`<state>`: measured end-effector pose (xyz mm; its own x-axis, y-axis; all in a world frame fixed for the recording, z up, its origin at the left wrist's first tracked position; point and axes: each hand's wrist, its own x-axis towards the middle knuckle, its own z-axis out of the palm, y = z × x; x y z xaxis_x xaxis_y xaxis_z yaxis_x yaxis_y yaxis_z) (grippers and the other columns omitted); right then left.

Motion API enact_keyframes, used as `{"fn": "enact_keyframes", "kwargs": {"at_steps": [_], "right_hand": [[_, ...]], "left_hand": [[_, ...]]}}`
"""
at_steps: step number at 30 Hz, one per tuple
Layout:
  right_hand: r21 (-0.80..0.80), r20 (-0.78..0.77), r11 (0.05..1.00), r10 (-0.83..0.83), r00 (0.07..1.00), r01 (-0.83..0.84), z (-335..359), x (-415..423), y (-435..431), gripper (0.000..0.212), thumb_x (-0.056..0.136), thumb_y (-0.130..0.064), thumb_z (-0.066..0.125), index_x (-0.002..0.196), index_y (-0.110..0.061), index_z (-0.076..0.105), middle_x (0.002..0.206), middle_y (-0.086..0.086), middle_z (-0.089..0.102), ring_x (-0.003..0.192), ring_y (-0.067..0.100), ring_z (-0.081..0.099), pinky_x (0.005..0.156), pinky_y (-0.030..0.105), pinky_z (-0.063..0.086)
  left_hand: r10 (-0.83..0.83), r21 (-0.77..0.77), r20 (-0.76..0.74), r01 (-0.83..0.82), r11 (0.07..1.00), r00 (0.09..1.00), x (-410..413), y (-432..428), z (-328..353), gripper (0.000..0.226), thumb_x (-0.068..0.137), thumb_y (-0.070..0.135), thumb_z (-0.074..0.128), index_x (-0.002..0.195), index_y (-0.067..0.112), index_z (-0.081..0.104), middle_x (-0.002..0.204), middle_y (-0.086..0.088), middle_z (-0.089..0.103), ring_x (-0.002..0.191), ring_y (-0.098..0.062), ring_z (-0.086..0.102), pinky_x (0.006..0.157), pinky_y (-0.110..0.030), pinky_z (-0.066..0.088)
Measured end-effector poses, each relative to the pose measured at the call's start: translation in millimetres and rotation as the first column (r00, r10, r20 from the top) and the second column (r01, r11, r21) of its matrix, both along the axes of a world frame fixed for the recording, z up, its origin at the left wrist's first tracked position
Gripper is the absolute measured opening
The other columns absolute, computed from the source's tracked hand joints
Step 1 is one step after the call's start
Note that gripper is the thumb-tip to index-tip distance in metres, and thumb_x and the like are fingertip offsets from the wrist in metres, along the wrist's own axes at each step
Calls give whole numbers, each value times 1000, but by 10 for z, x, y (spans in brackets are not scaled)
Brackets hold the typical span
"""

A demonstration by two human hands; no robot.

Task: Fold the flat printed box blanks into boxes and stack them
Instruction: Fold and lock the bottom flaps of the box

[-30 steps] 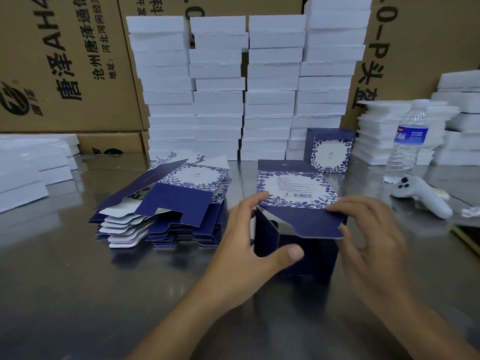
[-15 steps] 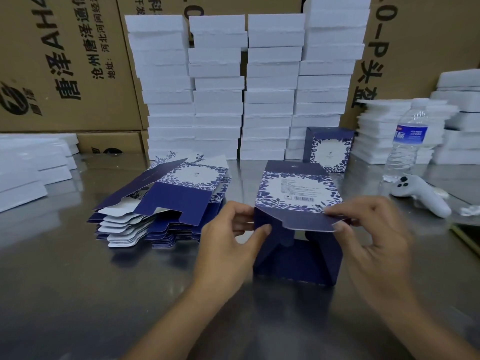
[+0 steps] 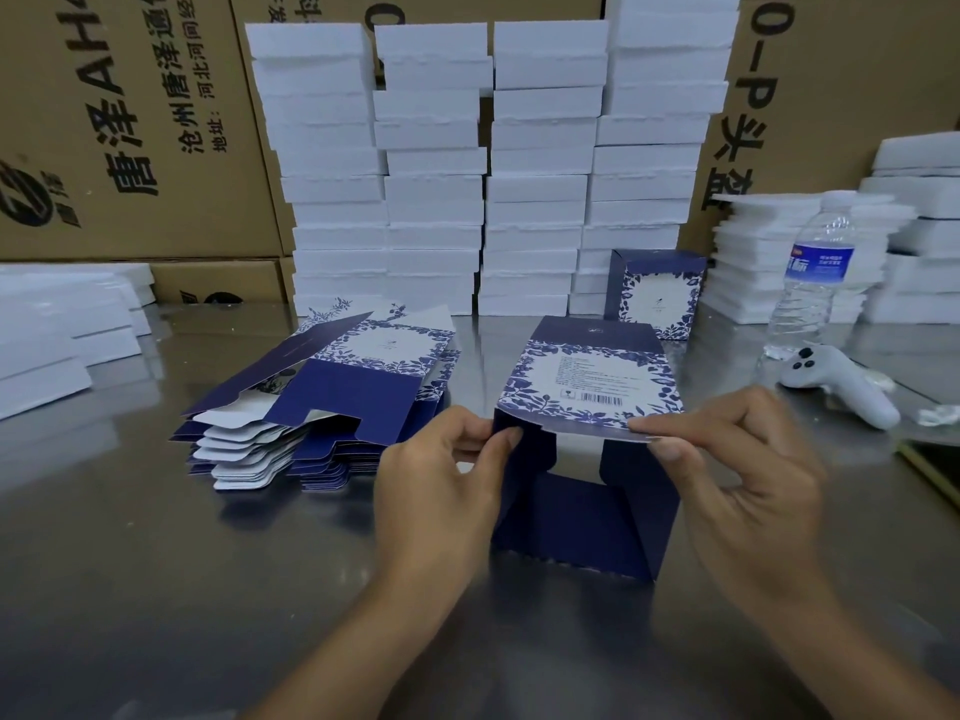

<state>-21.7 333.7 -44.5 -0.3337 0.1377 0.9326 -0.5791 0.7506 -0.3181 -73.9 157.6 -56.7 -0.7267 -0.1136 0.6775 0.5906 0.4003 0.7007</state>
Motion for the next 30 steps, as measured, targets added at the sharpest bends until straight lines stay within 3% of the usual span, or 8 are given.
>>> {"fn": "enact_keyframes", "kwargs": {"at_steps": [8, 13, 17, 23, 30], "right_hand": [[42, 14, 999, -5, 1000, 4, -5, 24, -35, 23, 91, -47, 50, 97, -29, 63, 79, -5, 49, 76, 13, 46, 73, 9, 35], [-3, 15, 1000, -8, 1000, 8, 3, 10, -25, 23, 91, -47, 50, 95, -30, 63, 78, -1, 51, 76, 12, 47, 71, 9, 36], [-22, 32, 1000, -4, 999, 5, -1, 11, -7, 25, 91, -48, 50, 93, -28, 64, 78, 3, 53, 77, 13, 48, 72, 9, 36], [-15, 35, 1000, -7, 999, 7, -9, 9, -4, 25, 91, -48, 49, 95, -28, 64, 81, 0, 53, 79, 12, 48, 74, 8, 36], [-23, 29, 1000, -10, 1000, 11, -5, 8, 4, 25, 91, -48, 49, 93, -28, 64, 80, -4, 52, 77, 12, 48, 72, 9, 36]], "left_hand": [[-54, 61, 38, 52, 997, 998, -24, -23, -20, 25, 77, 20, 74, 59, 31, 61, 61, 26, 64, 59, 7, 59, 61, -22, 48], [-155, 92, 100, 146, 985, 983, -36, -32, 29, 18, 71, 31, 72, 58, 39, 64, 64, 24, 66, 62, 7, 61, 59, -7, 44], [-182, 60, 99, 177, 982, 978, -55, -48, 15, 15, 78, 29, 68, 66, 38, 67, 68, 24, 68, 66, 7, 62, 63, -6, 44], [-80, 48, 24, 79, 996, 996, -46, -40, -7, 27, 79, 23, 73, 60, 38, 61, 64, 28, 65, 63, 8, 60, 63, -3, 41], [3, -14, -52, -3, 1000, 999, -14, -30, 0, 17, 77, 33, 63, 61, 34, 56, 76, 26, 64, 67, -2, 59, 65, -7, 39]]}}
